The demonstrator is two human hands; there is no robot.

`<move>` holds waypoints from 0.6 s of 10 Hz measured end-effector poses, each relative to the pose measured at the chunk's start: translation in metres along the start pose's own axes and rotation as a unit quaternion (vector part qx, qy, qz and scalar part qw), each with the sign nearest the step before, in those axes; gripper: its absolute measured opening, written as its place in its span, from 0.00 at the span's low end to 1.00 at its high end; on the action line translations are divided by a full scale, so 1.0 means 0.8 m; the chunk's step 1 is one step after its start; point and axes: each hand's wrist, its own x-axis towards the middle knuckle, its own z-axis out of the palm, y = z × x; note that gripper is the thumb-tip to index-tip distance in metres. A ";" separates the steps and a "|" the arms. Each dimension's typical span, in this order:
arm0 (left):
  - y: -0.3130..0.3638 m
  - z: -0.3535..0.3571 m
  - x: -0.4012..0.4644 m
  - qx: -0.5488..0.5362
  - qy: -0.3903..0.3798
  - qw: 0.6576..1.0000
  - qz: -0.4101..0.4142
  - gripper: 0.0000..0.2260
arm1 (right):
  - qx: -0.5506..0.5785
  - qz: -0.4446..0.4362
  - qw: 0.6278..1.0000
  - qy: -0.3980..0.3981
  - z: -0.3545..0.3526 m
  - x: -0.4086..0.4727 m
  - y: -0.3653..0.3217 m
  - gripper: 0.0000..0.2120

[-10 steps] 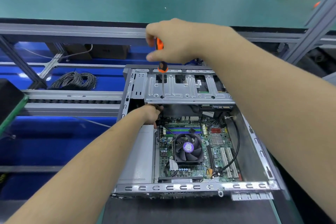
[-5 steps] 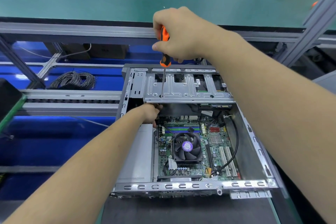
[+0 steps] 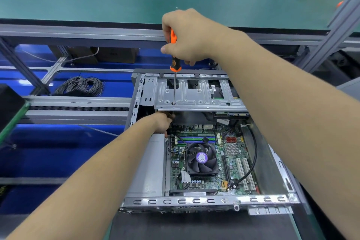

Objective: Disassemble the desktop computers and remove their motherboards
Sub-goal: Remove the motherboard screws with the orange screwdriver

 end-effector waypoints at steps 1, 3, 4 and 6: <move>-0.001 -0.001 0.000 -0.012 0.013 1.000 0.001 0.18 | -0.003 -0.001 1.000 0.000 0.002 0.001 -0.002 0.09; -0.005 -0.003 0.006 0.047 -0.010 0.999 0.020 0.19 | -0.011 -0.012 1.000 -0.007 -0.001 0.001 -0.012 0.09; -0.004 0.000 0.003 0.037 0.034 0.998 0.027 0.18 | -0.014 -0.013 1.000 -0.008 -0.001 0.001 -0.014 0.09; -0.004 0.000 0.003 0.043 0.040 0.998 0.014 0.19 | -0.012 -0.004 1.000 -0.001 0.001 0.000 -0.012 0.09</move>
